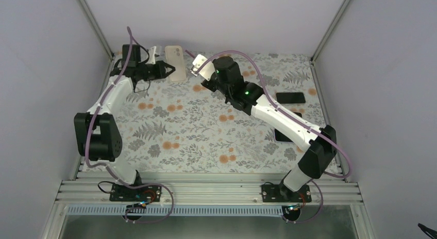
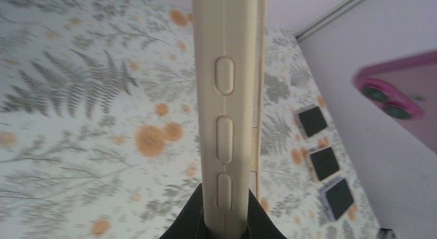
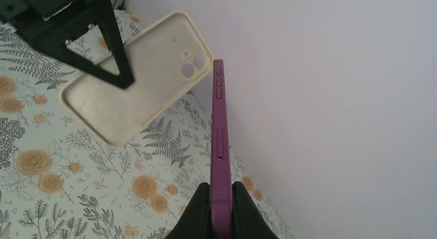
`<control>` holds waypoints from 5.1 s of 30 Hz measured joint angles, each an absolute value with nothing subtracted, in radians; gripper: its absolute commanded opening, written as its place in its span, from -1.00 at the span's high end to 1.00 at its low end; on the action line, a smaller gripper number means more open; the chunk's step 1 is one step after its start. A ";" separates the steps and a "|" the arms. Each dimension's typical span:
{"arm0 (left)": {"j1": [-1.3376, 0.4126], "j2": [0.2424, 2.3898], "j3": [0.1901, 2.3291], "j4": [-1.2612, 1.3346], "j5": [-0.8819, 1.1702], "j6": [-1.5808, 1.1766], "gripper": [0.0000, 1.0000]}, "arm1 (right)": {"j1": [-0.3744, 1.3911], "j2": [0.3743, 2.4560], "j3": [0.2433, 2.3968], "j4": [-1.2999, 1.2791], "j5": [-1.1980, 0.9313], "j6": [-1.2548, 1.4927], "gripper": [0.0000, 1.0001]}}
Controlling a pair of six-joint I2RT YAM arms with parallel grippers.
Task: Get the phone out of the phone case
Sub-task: Place the phone case at the center of the board, then place the phone at the center of the board.
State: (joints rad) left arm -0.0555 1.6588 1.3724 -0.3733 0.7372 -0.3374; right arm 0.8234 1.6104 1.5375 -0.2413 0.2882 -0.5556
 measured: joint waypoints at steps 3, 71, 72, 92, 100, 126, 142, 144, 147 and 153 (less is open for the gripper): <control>0.008 1.721 1.443 -0.451 0.747 -0.224 0.95 | 0.823 1.611 1.533 -0.244 0.288 -0.554 0.92; 0.242 1.773 1.833 -0.596 0.750 -0.031 -0.75 | 0.839 1.717 1.580 -0.162 0.327 -0.595 0.92; 0.241 1.745 1.811 -0.574 0.791 -0.064 -0.75 | 0.844 1.717 1.581 -0.149 0.335 -0.602 0.92; 0.020 1.524 1.419 -0.103 1.044 -0.737 -0.78 | 0.956 1.736 1.554 0.159 0.560 -0.815 0.92; -0.069 1.524 1.367 -0.032 0.986 -0.826 -0.67 | 0.989 1.740 1.494 0.207 0.596 -0.865 0.92; -0.096 1.540 1.302 0.006 0.955 -0.925 0.64 | 1.084 1.831 1.293 0.699 0.780 -1.267 0.93; -0.085 1.566 1.297 -0.046 0.957 -0.897 0.95 | 1.095 1.866 1.227 0.855 0.801 -1.402 -0.48; -0.077 1.577 1.311 -0.064 0.957 -0.868 0.95 | 1.097 1.853 1.227 0.809 0.795 -1.368 -0.69; -0.067 1.591 1.342 -0.106 0.949 -0.803 0.95 | 1.100 1.819 1.234 0.706 0.787 -1.296 -0.96; -0.026 1.602 1.412 -0.230 0.937 -0.617 0.95 | 1.098 1.729 1.323 0.348 0.705 -1.017 -0.99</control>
